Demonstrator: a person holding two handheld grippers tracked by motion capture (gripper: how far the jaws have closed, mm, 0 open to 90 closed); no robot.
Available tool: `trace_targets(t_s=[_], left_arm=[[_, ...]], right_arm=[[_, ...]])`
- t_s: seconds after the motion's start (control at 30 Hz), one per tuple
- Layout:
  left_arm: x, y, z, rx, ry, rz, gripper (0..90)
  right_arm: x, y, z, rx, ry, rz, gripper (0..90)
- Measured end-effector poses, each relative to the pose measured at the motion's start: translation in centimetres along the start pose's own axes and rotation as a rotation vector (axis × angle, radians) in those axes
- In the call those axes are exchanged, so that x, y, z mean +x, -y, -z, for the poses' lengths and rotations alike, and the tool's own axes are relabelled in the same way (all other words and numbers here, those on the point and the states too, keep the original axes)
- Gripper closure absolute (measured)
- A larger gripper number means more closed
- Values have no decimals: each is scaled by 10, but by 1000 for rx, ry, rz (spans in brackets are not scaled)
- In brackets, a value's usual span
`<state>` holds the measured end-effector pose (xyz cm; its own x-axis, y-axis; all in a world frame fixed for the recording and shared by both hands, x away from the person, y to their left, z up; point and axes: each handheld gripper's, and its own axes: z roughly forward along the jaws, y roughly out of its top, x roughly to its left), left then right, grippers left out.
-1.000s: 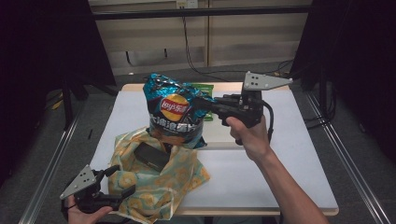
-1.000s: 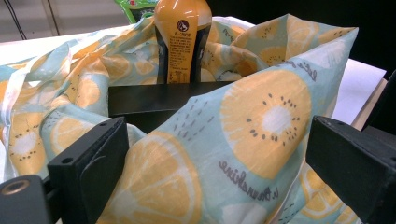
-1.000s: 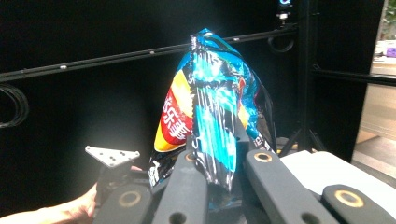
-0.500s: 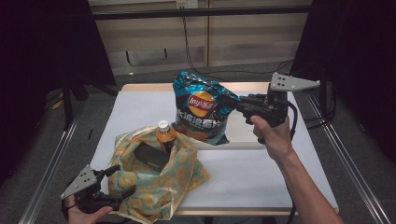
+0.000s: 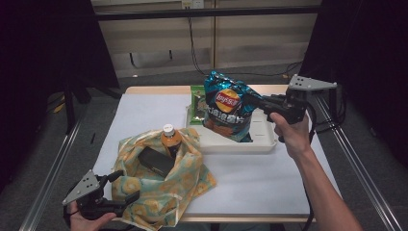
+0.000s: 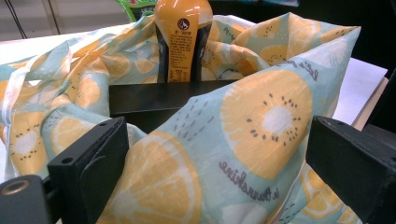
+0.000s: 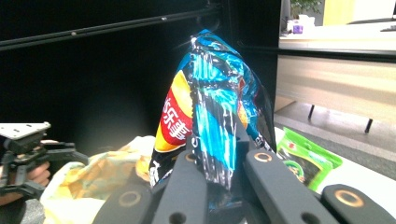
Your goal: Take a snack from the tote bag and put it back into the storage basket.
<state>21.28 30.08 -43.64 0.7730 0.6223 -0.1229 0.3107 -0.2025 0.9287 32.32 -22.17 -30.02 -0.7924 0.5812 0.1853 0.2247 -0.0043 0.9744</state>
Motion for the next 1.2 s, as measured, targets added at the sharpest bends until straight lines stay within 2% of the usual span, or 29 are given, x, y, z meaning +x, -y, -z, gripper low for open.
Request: trace_targets(t_s=[0.23, 0.37, 0.4, 0.5, 0.6, 0.67, 0.83, 0.97, 1.07, 1.1, 1.2], left_arm=[[-1, 0, 0, 11, -15, 7, 63], [-1, 0, 0, 13, -14, 9, 63], [-1, 0, 0, 13, -14, 3, 63], [-1, 0, -1, 13, -8, 2, 63], [-1, 0, -1, 18, -18, 2, 63], [-1, 0, -1, 20, -19, 0, 63], [-1, 0, 0, 19, -18, 1, 63], [0, 1, -2, 13, -2, 5, 63], [0, 0, -2, 20, -13, 2, 63], [0, 0, -2, 20, -14, 3, 63], [0, 1, -2, 13, -4, 7, 63]], right_arm=[[-24, 13, -7, 32, 43, -7, 895], [-33, 15, -10, 36, 65, -8, 895], [-43, 18, -12, 39, 87, -15, 894], [-50, 21, -13, 45, 105, -14, 895], [-69, 26, -17, 62, 145, -35, 894], [-71, 28, -18, 66, 157, -40, 894], [-91, 40, -28, 109, 206, -65, 894], [-101, 44, -31, 122, 218, -73, 894], [-107, 46, -32, 126, 220, -79, 894], [-112, 49, -34, 138, 223, -83, 894], [-120, 53, -34, 126, 224, -105, 893]])
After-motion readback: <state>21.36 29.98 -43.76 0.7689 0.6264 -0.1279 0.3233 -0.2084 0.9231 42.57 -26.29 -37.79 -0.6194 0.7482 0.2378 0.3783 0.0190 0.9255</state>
